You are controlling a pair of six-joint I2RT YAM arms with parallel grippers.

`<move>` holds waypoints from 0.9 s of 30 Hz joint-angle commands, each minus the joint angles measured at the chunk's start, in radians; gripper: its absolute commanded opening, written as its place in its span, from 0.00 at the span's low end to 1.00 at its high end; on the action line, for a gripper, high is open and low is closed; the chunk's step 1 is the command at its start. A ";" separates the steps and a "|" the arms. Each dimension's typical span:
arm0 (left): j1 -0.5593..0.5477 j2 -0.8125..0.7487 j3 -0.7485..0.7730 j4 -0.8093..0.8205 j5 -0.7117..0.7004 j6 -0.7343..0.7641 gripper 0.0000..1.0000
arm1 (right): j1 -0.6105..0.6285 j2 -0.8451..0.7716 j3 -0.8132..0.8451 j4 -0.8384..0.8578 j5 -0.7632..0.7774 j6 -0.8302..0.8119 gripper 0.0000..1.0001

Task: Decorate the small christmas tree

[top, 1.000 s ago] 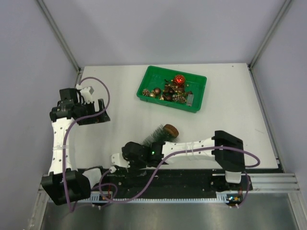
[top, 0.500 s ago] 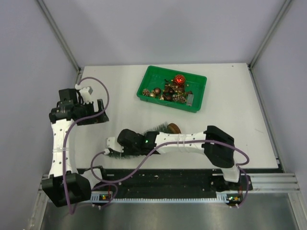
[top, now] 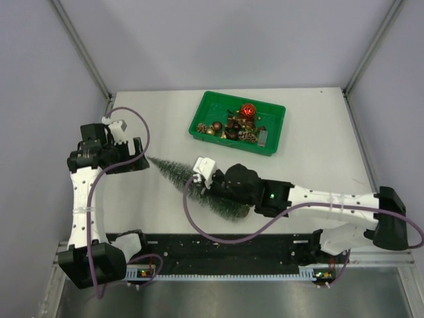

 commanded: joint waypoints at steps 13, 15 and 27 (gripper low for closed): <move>0.006 -0.042 -0.001 0.048 0.092 -0.038 0.99 | -0.003 -0.297 -0.350 0.447 0.120 0.156 0.00; 0.006 -0.043 -0.002 0.048 0.097 -0.038 0.99 | -0.002 -0.299 -0.344 0.440 0.148 0.154 0.00; 0.006 -0.051 0.006 0.035 0.123 -0.038 0.99 | -0.026 -0.091 0.072 0.023 0.286 -0.148 0.00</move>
